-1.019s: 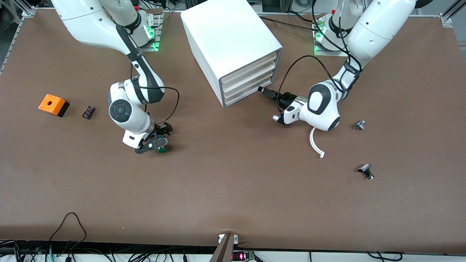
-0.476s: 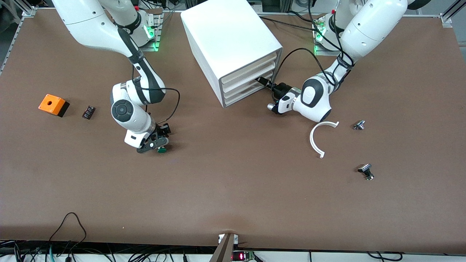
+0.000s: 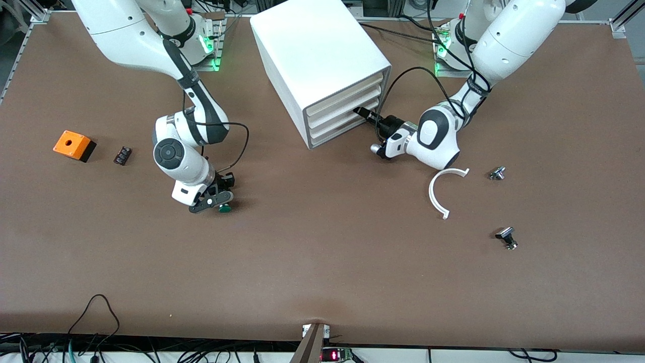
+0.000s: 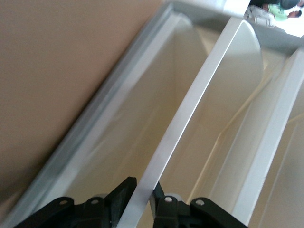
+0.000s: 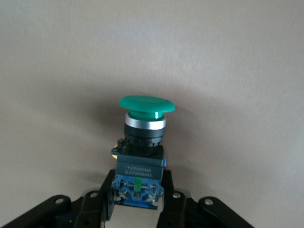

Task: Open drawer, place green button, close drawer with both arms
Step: 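Pull the bottom drawer open with the left gripper while the right gripper lifts the button, then carry the button over the drawer with the right gripper while the left gripper withdraws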

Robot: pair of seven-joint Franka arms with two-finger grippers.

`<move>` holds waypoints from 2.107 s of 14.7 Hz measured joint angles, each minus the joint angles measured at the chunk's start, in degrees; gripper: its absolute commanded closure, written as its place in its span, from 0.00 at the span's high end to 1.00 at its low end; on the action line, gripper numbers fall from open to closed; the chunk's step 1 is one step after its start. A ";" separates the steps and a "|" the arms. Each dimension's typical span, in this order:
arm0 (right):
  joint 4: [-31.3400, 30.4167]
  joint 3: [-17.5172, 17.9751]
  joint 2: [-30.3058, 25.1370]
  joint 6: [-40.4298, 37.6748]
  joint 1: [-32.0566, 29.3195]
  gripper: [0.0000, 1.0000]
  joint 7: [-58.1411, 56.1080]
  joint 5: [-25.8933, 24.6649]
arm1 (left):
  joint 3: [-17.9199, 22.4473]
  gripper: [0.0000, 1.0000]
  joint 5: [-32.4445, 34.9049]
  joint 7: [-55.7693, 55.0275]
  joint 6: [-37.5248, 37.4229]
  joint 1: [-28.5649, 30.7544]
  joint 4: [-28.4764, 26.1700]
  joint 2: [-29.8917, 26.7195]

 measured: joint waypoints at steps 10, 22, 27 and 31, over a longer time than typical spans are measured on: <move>13.06 0.46 -3.11 -10.25 0.00 0.22 -2.07 -0.01 | 10.81 1.00 0.12 1.39 5.52 1.77 8.35 -1.10; 23.83 16.50 -2.17 -15.99 2.00 0.21 -18.97 -3.43 | 12.85 1.00 33.74 -0.34 15.23 9.27 15.08 -24.31; 29.70 20.96 2.32 -18.30 4.20 0.21 -35.18 -4.43 | 19.09 1.00 51.48 -8.83 -7.23 9.72 22.70 -34.83; 36.09 22.60 4.98 -24.66 10.31 0.21 -35.74 -12.97 | 15.66 1.00 63.54 -28.87 -18.65 7.45 28.76 -35.56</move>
